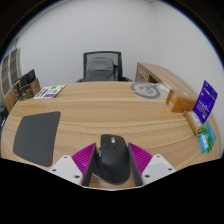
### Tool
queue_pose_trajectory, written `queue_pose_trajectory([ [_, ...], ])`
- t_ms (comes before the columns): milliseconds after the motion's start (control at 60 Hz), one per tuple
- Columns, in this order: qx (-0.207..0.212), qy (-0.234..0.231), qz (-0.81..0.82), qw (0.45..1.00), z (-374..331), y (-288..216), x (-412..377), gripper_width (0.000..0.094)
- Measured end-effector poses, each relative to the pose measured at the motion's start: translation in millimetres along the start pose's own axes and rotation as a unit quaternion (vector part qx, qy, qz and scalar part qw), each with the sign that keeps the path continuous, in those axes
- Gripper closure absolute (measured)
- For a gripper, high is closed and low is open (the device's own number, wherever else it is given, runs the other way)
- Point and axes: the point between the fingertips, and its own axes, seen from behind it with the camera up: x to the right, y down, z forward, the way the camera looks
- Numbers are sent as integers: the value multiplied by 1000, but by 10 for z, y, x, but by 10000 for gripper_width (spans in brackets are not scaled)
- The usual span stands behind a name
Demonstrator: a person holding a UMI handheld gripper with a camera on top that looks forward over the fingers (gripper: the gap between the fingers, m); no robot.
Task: Arrange mouse
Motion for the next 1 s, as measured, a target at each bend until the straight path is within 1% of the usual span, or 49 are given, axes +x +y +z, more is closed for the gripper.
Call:
queue_pose_trajectory([
  [33, 0, 5, -3, 1000, 10, -2, 23, 390],
  [133, 3, 5, 0, 1000, 17, -11, 19, 431],
  [250, 5, 7, -1, 1000, 17, -13, 39, 543],
  [350, 1, 35, 23, 999, 0, -13, 134, 609],
  [433, 1, 45, 27, 999, -16, -3, 145, 626],
  [500, -2, 64, 27, 998, -56, -17, 205, 628],
  [600, 1, 69, 26, 997, -200, -140, 175, 627],
  [683, 18, 67, 31, 997, -401, -430, 71, 625],
  [850, 60, 51, 29, 996, -748, -1162, -338, 627],
  [933, 73, 42, 31, 996, -870, -1415, -613, 626],
  [1000, 77, 32, 32, 996, -911, -1521, -881, 626],
])
